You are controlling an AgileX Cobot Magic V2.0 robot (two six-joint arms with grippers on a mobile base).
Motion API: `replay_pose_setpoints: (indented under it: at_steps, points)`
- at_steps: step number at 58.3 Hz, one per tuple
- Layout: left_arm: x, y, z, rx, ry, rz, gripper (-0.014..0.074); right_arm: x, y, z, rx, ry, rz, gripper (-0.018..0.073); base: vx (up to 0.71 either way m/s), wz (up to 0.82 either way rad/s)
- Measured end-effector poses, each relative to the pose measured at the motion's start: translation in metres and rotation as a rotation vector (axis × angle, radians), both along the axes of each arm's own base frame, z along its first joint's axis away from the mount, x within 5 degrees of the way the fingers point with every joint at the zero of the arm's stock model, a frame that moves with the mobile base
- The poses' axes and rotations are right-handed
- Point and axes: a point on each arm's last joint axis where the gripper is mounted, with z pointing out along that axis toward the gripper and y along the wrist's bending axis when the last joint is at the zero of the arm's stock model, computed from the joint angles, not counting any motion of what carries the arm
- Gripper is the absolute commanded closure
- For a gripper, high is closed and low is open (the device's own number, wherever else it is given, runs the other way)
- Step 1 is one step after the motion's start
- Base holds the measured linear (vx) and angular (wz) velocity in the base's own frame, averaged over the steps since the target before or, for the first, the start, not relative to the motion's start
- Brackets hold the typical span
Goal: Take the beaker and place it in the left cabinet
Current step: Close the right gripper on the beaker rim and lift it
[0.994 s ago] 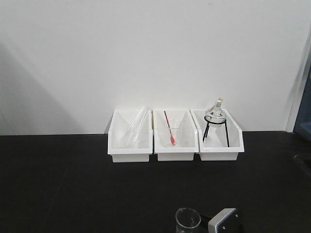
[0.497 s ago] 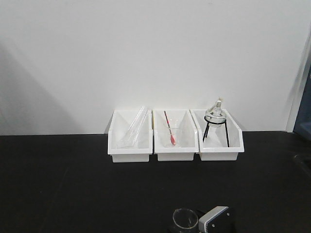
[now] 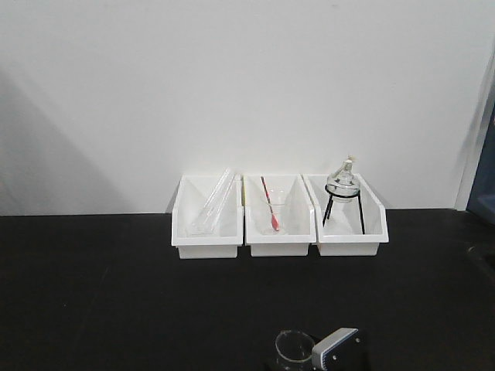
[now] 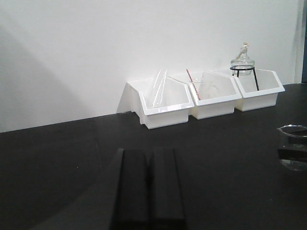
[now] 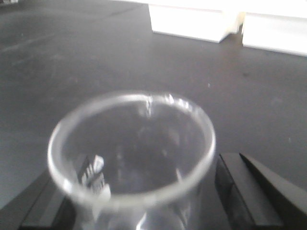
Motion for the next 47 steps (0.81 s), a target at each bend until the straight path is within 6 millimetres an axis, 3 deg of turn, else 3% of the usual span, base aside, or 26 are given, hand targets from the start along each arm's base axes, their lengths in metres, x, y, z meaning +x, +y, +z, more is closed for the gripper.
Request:
replay_pose_setpoints:
  at_steps: [17, 26, 39, 47]
  points:
    - [0.0, 0.0, 0.0, 0.0, 0.0, 0.0, 0.0596, 0.0096, 0.0029, 0.0065, 0.015, -0.035, -0.001, 0.0016, 0.0, 0.0]
    - [0.0, 0.0, 0.0, 0.0, 0.0, 0.0, 0.0596, 0.0096, 0.003, 0.0065, 0.016, -0.034, 0.0, 0.0177, 0.0, 0.0]
    - [0.0, 0.0, 0.0, 0.0, 0.0, 0.0, 0.0596, 0.0096, 0.0029, 0.0065, 0.017, -0.033, -0.001, 0.0575, 0.0, 0.0]
    - [0.0, 0.0, 0.0, 0.0, 0.0, 0.0, 0.0596, 0.005, 0.0014, 0.0088, 0.013, -0.026, -0.003, 0.0571, 0.0, 0.0]
